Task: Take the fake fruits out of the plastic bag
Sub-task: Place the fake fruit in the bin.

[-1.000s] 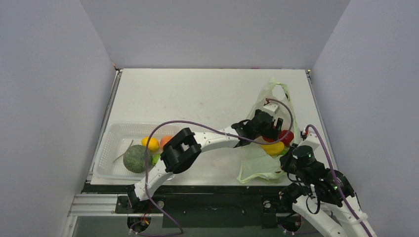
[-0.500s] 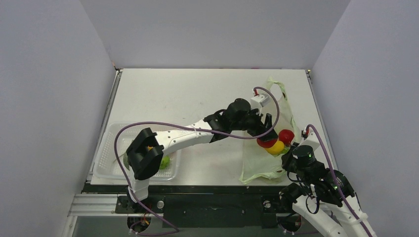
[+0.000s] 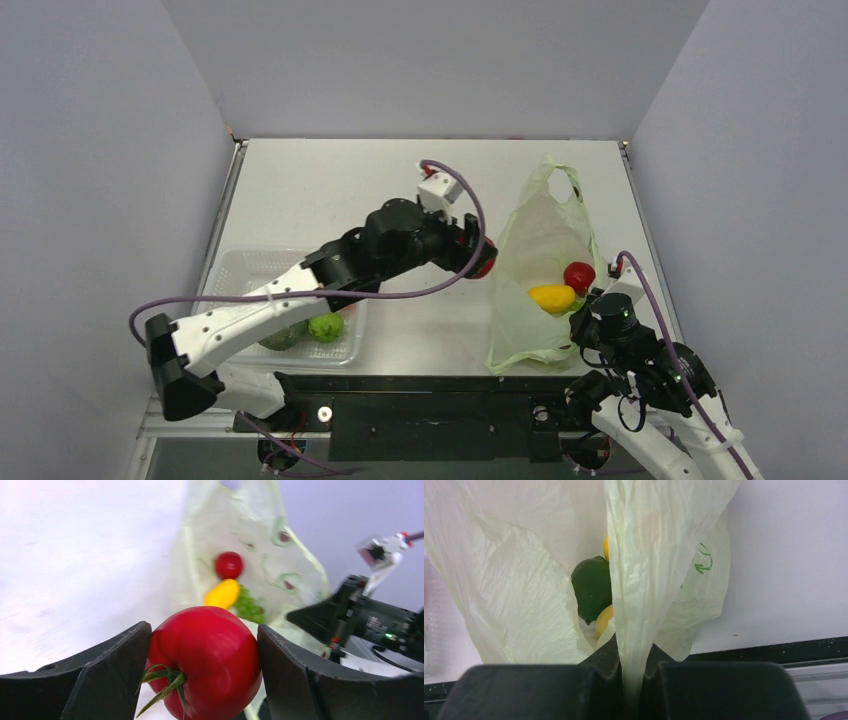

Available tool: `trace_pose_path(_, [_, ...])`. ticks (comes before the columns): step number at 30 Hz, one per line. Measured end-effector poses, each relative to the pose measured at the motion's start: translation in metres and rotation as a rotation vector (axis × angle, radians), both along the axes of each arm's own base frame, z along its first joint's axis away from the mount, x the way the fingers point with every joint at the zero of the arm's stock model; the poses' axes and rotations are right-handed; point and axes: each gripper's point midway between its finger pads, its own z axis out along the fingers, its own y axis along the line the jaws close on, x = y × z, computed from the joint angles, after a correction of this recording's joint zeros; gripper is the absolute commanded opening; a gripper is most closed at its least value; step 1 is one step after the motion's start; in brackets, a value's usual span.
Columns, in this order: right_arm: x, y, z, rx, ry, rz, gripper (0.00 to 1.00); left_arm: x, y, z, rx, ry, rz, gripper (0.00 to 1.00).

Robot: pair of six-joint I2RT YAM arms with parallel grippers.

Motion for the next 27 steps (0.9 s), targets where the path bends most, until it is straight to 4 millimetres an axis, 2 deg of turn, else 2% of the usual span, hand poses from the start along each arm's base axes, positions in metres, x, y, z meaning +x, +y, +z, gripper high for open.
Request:
trace_pose_path(2, [0.001,0.0,0.001,0.002,-0.003,-0.004,0.0,0.008,0.04,-0.003,0.044,-0.008,0.131,0.0])
trace_pose_path(4, [0.001,0.0,0.001,0.005,-0.007,-0.004,0.0,0.019,0.076,-0.018,0.107,0.012,0.269,0.0])
trace_pose_path(7, [0.0,0.0,0.002,0.011,-0.012,-0.002,0.0,0.036,0.137,-0.066,0.265,0.081,0.51,0.0])
trace_pose_path(11, [0.0,0.0,0.002,0.013,-0.013,-0.006,0.0,0.041,0.224,-0.137,0.528,0.187,0.764,0.0])
trace_pose_path(13, [0.0,0.0,0.002,0.014,-0.012,-0.003,0.0,0.041,0.264,-0.153,0.61,0.23,0.873,0.0])
trace_pose_path(15, [0.0,0.0,0.002,0.014,-0.011,0.002,0.0,0.041,0.295,-0.154,0.636,0.254,0.969,0.0])
trace_pose_path(19, [-0.001,0.001,0.002,0.01,-0.01,0.012,0.0,0.044,0.354,-0.125,0.56,0.204,1.204,0.0])
trace_pose_path(22, [-0.001,0.002,0.002,0.008,-0.01,0.021,0.0,0.043,0.39,-0.108,0.493,0.148,1.347,0.0])
trace_pose_path(25, [0.0,0.003,0.002,0.012,-0.012,0.023,0.0,0.043,0.418,-0.112,0.467,0.156,1.45,0.0])
trace_pose_path(27, [0.0,0.003,0.003,0.015,-0.014,0.024,0.0,0.046,0.43,-0.124,0.461,0.183,1.486,0.03])
